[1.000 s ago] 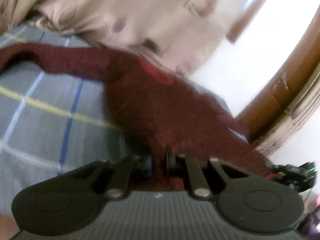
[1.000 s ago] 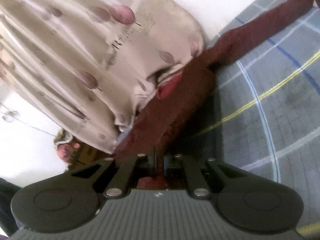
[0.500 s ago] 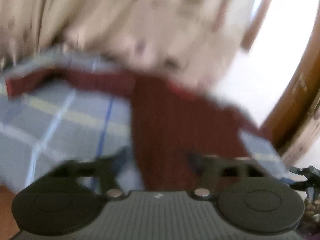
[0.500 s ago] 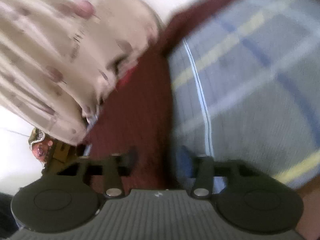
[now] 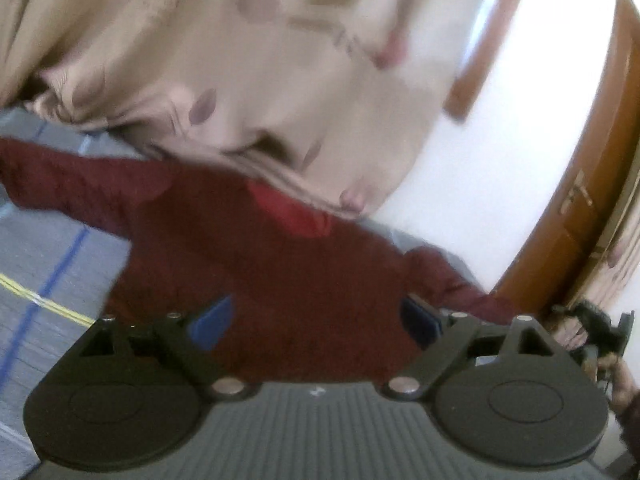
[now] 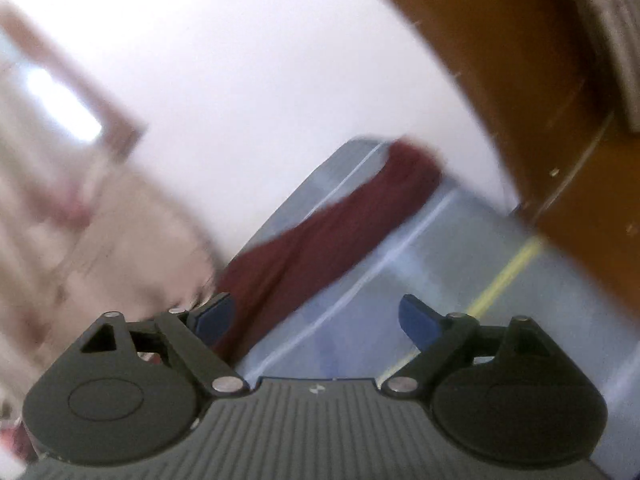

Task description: Fold small clothes

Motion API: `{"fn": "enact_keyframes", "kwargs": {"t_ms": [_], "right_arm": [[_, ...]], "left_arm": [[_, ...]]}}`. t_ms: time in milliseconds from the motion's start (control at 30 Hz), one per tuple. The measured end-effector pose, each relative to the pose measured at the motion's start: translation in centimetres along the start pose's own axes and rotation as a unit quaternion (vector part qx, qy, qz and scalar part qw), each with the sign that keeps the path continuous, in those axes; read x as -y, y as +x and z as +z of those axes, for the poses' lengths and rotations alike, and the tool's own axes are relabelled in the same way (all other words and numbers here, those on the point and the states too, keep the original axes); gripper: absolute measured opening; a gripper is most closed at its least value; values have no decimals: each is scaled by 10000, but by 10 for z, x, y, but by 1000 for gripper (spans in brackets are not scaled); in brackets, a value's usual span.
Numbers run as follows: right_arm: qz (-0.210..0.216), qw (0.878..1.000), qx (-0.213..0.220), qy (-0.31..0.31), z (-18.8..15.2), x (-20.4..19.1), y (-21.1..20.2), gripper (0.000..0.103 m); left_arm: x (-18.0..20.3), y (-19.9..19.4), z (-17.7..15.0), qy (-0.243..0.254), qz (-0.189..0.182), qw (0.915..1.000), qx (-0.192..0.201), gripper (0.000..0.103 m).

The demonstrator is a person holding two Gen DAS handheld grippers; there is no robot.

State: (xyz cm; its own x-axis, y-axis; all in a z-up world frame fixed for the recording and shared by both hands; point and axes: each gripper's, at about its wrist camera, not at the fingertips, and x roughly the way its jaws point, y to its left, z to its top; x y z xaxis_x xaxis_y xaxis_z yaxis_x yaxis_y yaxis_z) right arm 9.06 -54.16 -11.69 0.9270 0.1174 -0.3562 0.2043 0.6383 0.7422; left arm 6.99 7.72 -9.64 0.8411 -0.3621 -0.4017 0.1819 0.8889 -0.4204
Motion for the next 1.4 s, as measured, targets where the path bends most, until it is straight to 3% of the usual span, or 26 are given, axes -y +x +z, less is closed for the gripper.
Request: {"fn": "enact_keyframes", "kwargs": {"t_ms": [133, 300, 433, 500, 533, 567, 633, 733, 867, 967, 1133, 1300, 1400], "right_arm": [[-264, 9973, 220, 654, 41, 34, 40, 87], [-651, 9955, 165, 663, 67, 49, 92, 87], [-867, 9940, 146, 646, 72, 57, 121, 87], [-833, 9947, 192, 579, 75, 57, 130, 67], [-1003, 9941, 114, 396, 76, 54, 136, 31], [-1256, 9918, -22, 216, 77, 52, 141, 18], [-1306, 9913, -82, 168, 81, 51, 146, 18], [-1144, 9930, 249, 164, 91, 49, 129, 17], [-795, 9891, 831, 922, 116, 67, 89, 16], [-1114, 9899, 675, 566, 123, 63, 84, 16], [-1288, 9892, 514, 482, 123, 59, 91, 16], [-895, 9931, 707, 261, 116, 19, 88, 17], [-495, 9962, 718, 25, 108, -22, 91, 17]], "left_arm": [[-13, 19, -11, -119, 275, 9995, -50, 92], [-31, 24, -20, -382, 548, 9977, 116, 92], [-38, 28, -27, -507, 575, 9971, 14, 92], [-36, 28, -29, -368, 606, 9975, 22, 93], [-34, 29, -30, -321, 603, 9977, 25, 95], [-34, 29, -29, -299, 607, 9977, 18, 95], [-34, 30, -29, -296, 612, 9977, -3, 96], [-37, 29, -28, -370, 583, 9976, -1, 96], [-36, 29, -29, -337, 576, 9978, 15, 96], [-36, 28, -30, -347, 542, 9979, 36, 97], [-38, 25, -26, -493, 466, 9977, 23, 97], [-44, 9, -10, -1171, 212, 9929, 32, 97], [-45, -6, -2, -1209, 198, 9922, 241, 97]]}}
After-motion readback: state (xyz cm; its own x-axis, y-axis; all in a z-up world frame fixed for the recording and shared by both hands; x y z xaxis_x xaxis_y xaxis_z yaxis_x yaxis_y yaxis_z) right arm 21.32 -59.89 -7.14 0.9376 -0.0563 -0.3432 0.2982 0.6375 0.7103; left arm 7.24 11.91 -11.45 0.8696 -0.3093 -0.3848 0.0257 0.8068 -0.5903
